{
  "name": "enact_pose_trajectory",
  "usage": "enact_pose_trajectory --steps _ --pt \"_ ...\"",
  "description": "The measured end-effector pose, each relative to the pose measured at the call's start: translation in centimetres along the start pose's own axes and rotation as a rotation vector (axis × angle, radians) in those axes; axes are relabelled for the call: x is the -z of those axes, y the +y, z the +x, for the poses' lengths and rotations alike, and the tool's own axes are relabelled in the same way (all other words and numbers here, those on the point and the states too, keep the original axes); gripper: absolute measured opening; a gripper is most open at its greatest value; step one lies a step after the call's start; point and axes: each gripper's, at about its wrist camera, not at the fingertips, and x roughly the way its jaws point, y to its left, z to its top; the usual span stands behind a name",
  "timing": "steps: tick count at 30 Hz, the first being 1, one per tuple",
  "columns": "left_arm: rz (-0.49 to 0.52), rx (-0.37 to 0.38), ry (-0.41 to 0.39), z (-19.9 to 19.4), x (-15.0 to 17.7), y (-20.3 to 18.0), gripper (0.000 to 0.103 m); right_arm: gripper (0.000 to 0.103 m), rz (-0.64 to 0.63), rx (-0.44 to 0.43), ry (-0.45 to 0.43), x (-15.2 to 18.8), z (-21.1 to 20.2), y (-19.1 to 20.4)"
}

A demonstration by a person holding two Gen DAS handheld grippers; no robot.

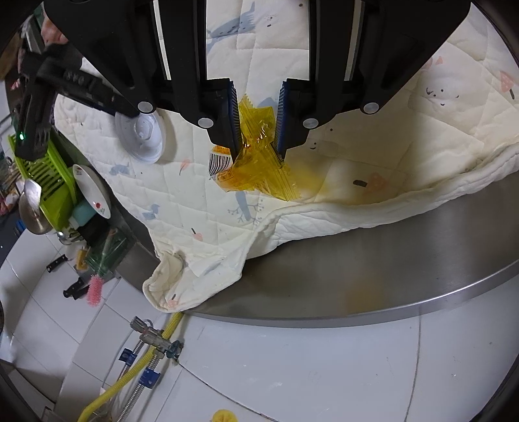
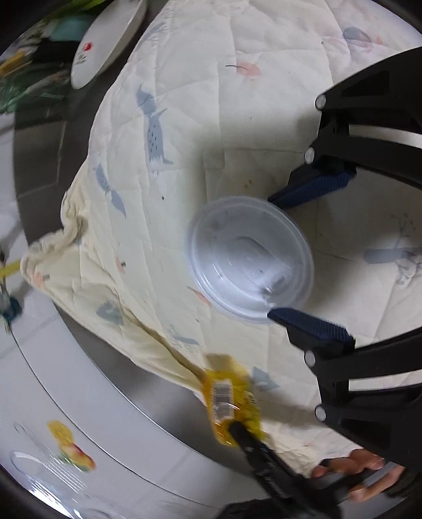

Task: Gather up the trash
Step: 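Grasp the yellow plastic wrapper with the left tool while the right grasps the white lid, then drop the white lid into the green basket with the right tool while the left drops the wrapper there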

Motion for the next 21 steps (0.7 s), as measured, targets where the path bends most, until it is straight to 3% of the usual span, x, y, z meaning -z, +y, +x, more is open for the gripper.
enact_pose_trajectory --steps 1,4,7,13,21 --pt "0.000 0.000 0.000 0.0 0.0 0.0 0.018 0.051 0.012 0.002 -0.004 -0.2 0.0 -0.1" --pt "0.001 0.005 0.002 0.0 0.0 0.1 0.018 0.019 0.048 0.018 -0.001 -0.4 0.0 -0.6" --pt "0.006 0.011 0.004 -0.2 0.3 -0.1 0.018 0.015 0.086 0.024 -0.007 -0.4 -0.1 -1.2" --pt "0.030 0.028 0.000 -1.2 0.9 -0.6 0.018 0.006 0.034 0.052 -0.050 0.2 -2.5 -0.6" --pt "0.057 0.107 -0.011 -3.8 2.3 -2.5 0.018 0.006 -0.008 0.089 -0.093 3.5 -7.3 -0.9"
